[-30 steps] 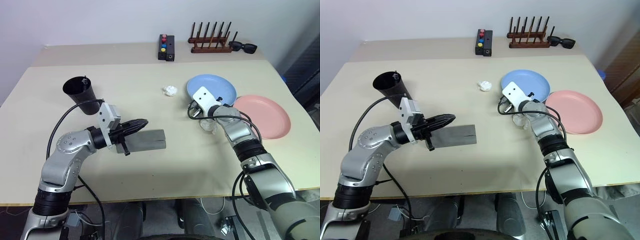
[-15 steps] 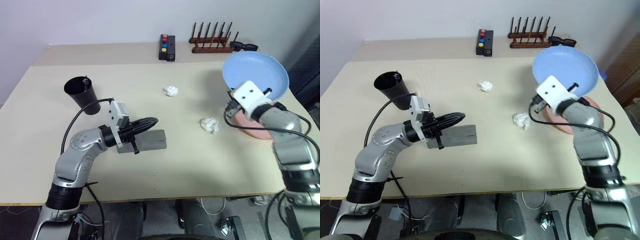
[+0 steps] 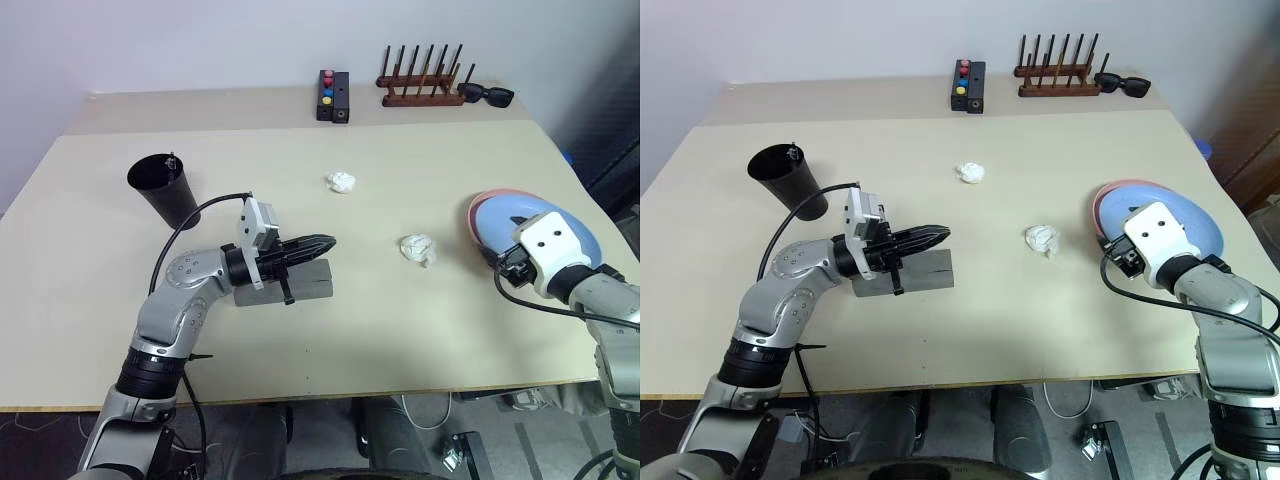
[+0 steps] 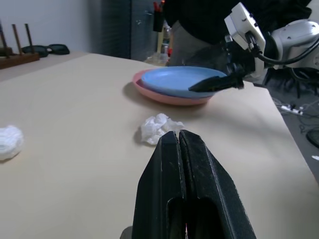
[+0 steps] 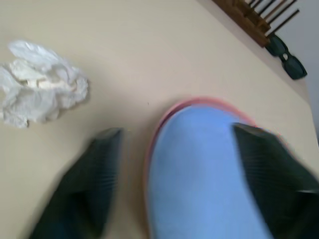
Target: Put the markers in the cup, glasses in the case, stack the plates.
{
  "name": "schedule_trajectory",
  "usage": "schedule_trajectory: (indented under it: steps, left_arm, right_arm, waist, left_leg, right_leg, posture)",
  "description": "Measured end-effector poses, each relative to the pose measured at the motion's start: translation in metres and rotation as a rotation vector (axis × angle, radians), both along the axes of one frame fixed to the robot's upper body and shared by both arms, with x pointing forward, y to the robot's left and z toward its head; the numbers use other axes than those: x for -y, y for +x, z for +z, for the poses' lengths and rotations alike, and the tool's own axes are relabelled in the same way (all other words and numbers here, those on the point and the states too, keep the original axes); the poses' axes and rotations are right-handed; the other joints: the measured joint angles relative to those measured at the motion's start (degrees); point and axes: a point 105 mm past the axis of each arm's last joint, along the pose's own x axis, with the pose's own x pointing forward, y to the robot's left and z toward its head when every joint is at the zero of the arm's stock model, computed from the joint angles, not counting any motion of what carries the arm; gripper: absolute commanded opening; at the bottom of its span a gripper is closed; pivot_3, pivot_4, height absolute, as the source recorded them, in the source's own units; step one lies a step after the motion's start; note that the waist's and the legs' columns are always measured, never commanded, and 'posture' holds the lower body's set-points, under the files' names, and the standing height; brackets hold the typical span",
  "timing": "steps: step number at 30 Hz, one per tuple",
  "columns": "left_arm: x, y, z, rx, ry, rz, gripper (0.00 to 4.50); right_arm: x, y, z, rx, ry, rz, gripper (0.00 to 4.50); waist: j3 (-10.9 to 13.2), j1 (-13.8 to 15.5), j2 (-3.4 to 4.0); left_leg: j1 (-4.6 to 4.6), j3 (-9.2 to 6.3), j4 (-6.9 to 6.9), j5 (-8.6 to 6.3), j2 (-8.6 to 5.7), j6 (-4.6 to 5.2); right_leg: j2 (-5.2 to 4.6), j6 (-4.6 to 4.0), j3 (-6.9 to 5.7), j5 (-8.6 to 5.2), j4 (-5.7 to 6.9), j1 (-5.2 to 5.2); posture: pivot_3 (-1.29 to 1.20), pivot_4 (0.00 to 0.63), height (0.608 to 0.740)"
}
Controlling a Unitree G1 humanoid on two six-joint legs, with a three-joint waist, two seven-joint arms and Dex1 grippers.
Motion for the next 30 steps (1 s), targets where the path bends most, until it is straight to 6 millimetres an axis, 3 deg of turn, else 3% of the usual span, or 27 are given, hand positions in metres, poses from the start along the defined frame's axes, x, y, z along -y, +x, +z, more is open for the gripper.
schedule_trajectory:
  steps: [3,6,10,12,13,20,26,30]
  left_arm:
    - [-0.010,0.004,0.001,0.004,-0.003,0.057,0.00]
    - [-0.023,0.010,0.008,0.031,-0.010,0.122,0.00]
    - [-0.040,0.016,0.011,0.046,-0.007,0.206,0.00]
    - [-0.044,0.016,0.012,0.050,-0.008,0.235,0.00]
    - [-0.048,0.015,0.012,0.054,-0.007,0.251,0.00]
    - [-0.072,0.007,0.010,0.063,0.017,0.374,0.00]
    - [-0.089,0.002,0.010,0.068,0.031,0.461,0.00]
    - [-0.090,0.000,0.013,0.074,0.033,0.474,0.00]
  right_arm:
    - [-0.022,0.012,0.018,0.060,0.032,0.082,3.95]
    - [-0.063,0.025,0.034,0.112,0.114,0.221,3.95]
    - [-0.125,0.058,0.031,0.093,0.220,0.375,3.95]
    - [-0.149,0.078,0.025,0.057,0.261,0.407,4.49]
    - [-0.158,0.087,0.021,0.036,0.268,0.417,4.49]
    - [-0.184,0.130,-0.008,-0.058,0.276,0.396,4.49]
    - [-0.198,0.146,-0.015,-0.076,0.258,0.366,4.49]
    - [-0.200,0.149,-0.019,-0.077,0.247,0.349,4.49]
  waist:
    - [0.00,-0.18,0.00]
    - [0.00,-0.09,-0.01]
    - [0.01,-0.29,-0.02]
    - [0.01,-0.28,-0.02]
    - [0.01,-0.13,-0.02]
    - [0.03,-0.31,-0.04]
    - [0.04,-1.47,-0.03]
    - [0.04,-1.63,-0.03]
  left_leg:
    - [0.03,-0.01,-0.02,0.00,0.01,0.00]
    - [0.02,-0.04,-0.04,0.00,0.02,0.00]
    - [0.02,-0.04,-0.05,0.00,0.01,0.00]
    - [0.00,-0.04,-0.05,0.00,0.01,-0.01]
    - [-0.02,-0.06,-0.07,0.00,0.01,-0.01]
    - [-0.06,-0.06,-0.15,0.01,-0.01,-0.01]
    - [-0.06,-0.08,-0.19,0.01,0.00,-0.02]
    - [-0.04,-0.08,-0.26,0.01,0.00,-0.02]
  right_leg:
    - [0.01,0.11,-0.01,-0.07,0.01,-0.01]
    - [0.02,0.08,-0.02,-0.05,0.01,0.00]
    - [0.02,-0.07,-0.03,0.05,0.01,-0.02]
    - [0.01,-0.07,-0.02,0.06,0.01,-0.05]
    - [0.01,-0.05,-0.03,0.07,0.00,-0.06]
    - [0.01,0.10,-0.03,0.15,-0.04,-0.14]
    - [0.02,0.10,-0.03,0.15,0.01,-0.18]
    - [0.02,0.12,-0.03,0.16,0.01,-0.19]
  posture:
    - [0.00,0.150,0.739]
    - [0.00,0.150,0.739]
    - [0.00,0.150,0.739]
    - [0.00,0.150,0.739]
    - [0.00,0.150,0.739]
    - [0.00,0.150,0.739]
    - [0.00,0.150,0.739]
    - [0.00,0.150,0.739]
